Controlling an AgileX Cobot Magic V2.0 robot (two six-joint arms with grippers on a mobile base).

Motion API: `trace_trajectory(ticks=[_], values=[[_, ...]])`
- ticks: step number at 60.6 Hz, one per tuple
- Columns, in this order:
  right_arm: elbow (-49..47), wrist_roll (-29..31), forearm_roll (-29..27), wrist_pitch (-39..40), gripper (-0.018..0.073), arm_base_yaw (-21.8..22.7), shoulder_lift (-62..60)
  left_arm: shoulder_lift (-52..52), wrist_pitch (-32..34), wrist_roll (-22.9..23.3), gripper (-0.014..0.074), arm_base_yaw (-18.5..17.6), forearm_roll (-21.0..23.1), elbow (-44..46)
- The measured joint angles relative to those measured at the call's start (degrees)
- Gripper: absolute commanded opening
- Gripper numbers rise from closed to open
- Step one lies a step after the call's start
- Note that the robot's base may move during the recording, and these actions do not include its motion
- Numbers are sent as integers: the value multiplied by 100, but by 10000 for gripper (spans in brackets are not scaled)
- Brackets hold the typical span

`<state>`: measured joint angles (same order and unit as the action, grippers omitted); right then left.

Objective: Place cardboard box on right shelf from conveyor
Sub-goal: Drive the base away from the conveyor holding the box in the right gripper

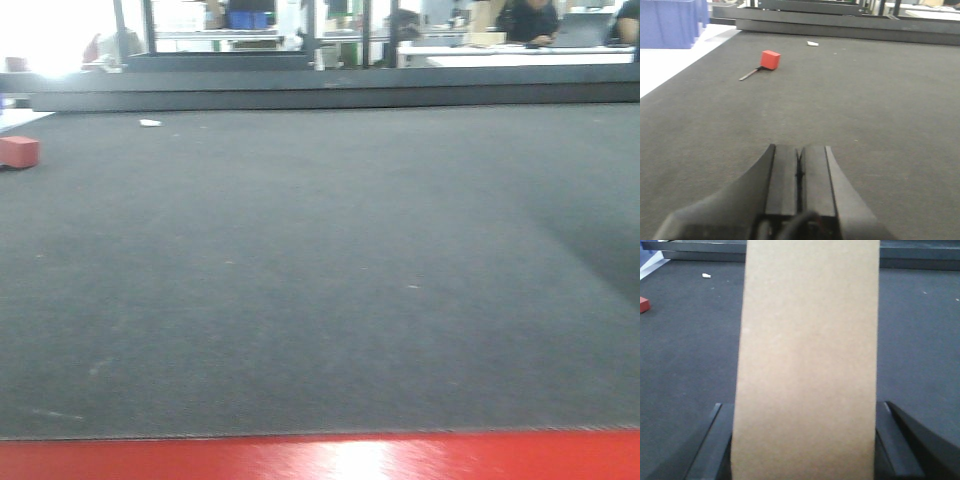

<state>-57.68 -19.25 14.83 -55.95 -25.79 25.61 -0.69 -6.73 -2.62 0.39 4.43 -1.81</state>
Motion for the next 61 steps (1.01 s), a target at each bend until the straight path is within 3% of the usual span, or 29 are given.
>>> trace_trajectory(ticks=[61], values=[[13,0,0,0,173,0,0,0,0,0,-116,0,0,0]])
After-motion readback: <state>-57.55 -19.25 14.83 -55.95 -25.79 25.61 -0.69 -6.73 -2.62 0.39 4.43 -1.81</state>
